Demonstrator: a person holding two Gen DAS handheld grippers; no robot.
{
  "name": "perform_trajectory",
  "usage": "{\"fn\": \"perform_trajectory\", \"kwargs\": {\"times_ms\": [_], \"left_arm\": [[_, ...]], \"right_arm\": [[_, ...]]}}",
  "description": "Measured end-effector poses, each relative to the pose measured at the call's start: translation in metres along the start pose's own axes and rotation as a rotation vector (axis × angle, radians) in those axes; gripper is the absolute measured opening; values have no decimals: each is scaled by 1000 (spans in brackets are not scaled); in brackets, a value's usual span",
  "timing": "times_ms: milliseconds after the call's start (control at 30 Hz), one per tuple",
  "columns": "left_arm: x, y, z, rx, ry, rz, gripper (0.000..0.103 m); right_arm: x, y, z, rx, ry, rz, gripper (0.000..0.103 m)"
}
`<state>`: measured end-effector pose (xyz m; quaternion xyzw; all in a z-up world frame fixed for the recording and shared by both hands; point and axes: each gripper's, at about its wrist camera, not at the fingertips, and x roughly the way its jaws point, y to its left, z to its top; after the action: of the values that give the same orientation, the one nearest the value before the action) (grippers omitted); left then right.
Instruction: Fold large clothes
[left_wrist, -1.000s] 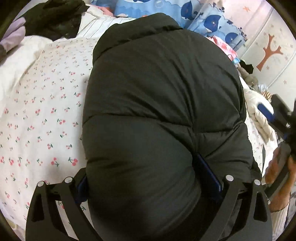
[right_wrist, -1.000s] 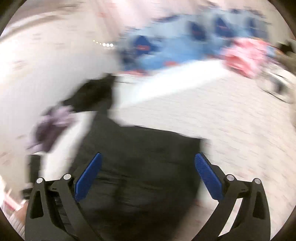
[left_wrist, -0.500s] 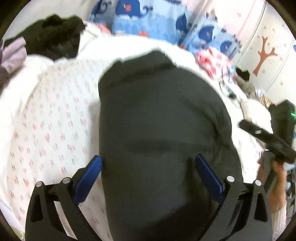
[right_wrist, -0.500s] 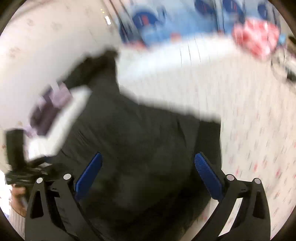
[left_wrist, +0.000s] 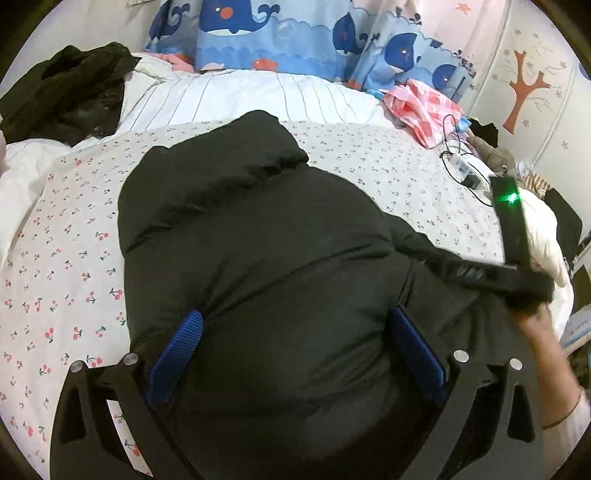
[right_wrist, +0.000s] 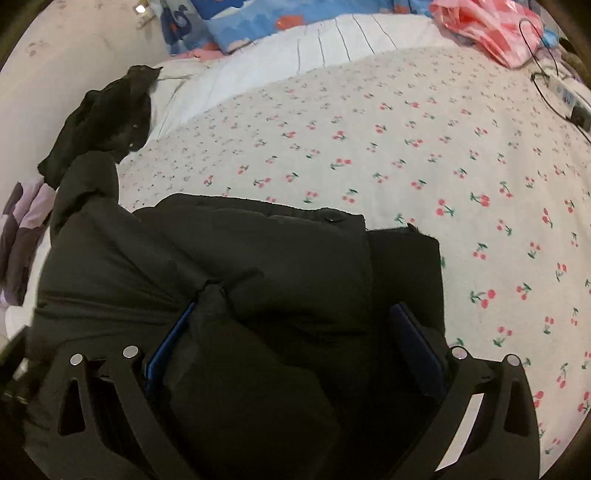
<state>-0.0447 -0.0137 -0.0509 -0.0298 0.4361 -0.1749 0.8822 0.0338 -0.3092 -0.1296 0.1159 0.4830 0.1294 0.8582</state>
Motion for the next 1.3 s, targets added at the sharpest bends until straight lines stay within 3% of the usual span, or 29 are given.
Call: {"fn": "perform_trajectory", "kwargs": {"times_ms": [100, 133, 200, 267, 300, 367, 433, 533, 667, 767, 800, 900, 967, 1100, 1200, 1267, 1300], "left_arm": [[-7, 10, -2, -29, -10, -39, 96], [-11, 14, -1, -46, -7, -62, 96], [-19, 18, 1, -63, -7, -91, 96], [-25, 21, 0, -74, -6, -105, 96], [-31, 21, -1, -72, -5, -113, 96], [-38, 19, -3, -58, -8, -121, 96], [-41, 16, -7, -24, 8, -102, 96], [-44, 15, -17, -3, 31, -55, 96], [-71, 20, -25, -11, 10, -155, 96], [-79, 19, -33, 29, 27, -208, 96], [-74, 14, -39, 73, 60, -179, 96], [-62, -1, -50, 171, 96, -81, 96], [-65, -2, -51, 162, 96, -72, 96], [-75, 7, -47, 116, 86, -134, 96], [-71, 4, -48, 136, 94, -113, 96], [-68, 1, -50, 160, 100, -101, 96], [-67, 2, -51, 165, 103, -104, 96]], "right_arm": [[-55, 20, 1, -61, -108, 70, 96], [-84, 35, -8, -134, -171, 123, 96], [-107, 56, -24, -251, -197, 154, 96], [-98, 75, -44, -367, -124, 47, 96], [-72, 74, -55, -378, -21, -22, 96], [-34, 60, -65, -270, 82, 56, 97], [-33, 61, -62, -284, 94, 28, 97], [-69, 70, -62, -299, 49, -7, 97], [-118, 52, -86, -154, -13, 157, 97], [-92, 41, -124, -137, 92, 120, 97], [-73, 43, -135, -162, 142, 104, 97], [-70, 43, -130, -174, 186, 73, 97], [-94, 39, -121, -147, 147, 110, 97], [-141, 33, -91, -93, -94, 157, 97], [-137, 52, -53, -162, -196, 83, 97], [-106, 52, -41, -187, -152, -17, 97], [-76, 42, -37, -155, -63, -53, 97]]}}
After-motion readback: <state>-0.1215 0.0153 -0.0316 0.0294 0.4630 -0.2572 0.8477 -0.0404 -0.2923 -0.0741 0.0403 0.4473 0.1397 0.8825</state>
